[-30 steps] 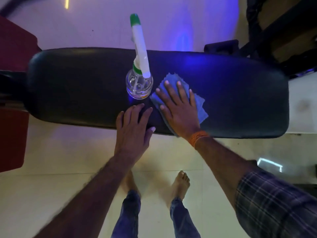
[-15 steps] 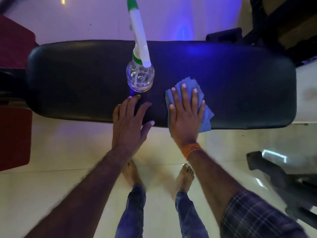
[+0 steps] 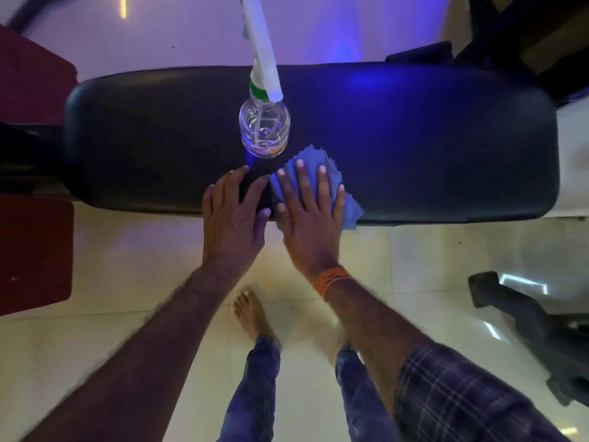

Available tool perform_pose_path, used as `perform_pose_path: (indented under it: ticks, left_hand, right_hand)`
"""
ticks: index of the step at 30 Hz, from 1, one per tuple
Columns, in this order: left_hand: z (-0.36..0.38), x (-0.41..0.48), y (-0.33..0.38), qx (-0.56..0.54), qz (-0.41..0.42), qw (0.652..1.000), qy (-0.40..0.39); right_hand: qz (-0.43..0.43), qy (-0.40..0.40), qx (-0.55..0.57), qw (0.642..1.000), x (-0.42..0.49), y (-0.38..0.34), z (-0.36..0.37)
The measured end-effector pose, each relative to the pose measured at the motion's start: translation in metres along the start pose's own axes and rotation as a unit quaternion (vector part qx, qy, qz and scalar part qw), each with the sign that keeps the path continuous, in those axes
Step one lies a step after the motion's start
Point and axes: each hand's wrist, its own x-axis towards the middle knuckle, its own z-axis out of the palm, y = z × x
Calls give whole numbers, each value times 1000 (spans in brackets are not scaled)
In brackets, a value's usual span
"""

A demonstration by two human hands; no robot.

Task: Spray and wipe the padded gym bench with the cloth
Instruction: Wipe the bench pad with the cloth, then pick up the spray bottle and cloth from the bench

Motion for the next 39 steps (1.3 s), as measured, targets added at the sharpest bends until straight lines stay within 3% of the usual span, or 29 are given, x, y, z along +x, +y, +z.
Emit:
perform_pose_path:
  ticks: [2,6,7,10,13,15,19,21,25,28,36,39]
  left_hand:
    - [-2,0,1,-1,-5,1000,-11]
    - [-2,0,6,-2,-4,1000,-26]
    - [-2,1,9,-5,-4,1000,-27]
    - [-4,3,16,-31,-21,999,-21]
    - [-8,8,20,-57,-26,998,-20]
    - [-11,11,21,-78,-30,996,-15]
    - [-14,19,25,-145,-71,987,24]
    - [-16,25,31,-204,-93,973,49]
    - [-22,44,46,-303,-127,938,107]
    - [-29,63,57,-318,-121,932,125]
    - [-37,103,79,-395,-223,872,187]
    - [-35,107,77,-394,-248,865,188]
  right_hand:
    - [-14,-3,-27,1000,7,33,-9]
    - [203,34,-22,978,26,55,-21]
    - [220,41,-21,975,28,43,-19]
    - [92,-3,-16,996,10,9,-10]
    - [-29,-62,-10,998,-1,26,-18]
    - [-22,-71,-26,997,8,47,-28]
    - [125,-47,-24,991,61,62,-37]
    - [144,-50,-18,988,92,54,-37]
    - [68,-78,-17,994,109,50,-36]
    - [3,-95,-22,995,90,60,-41]
    - [-38,-134,22,990,63,66,-50]
    - [-54,-146,57,986,55,71,-60]
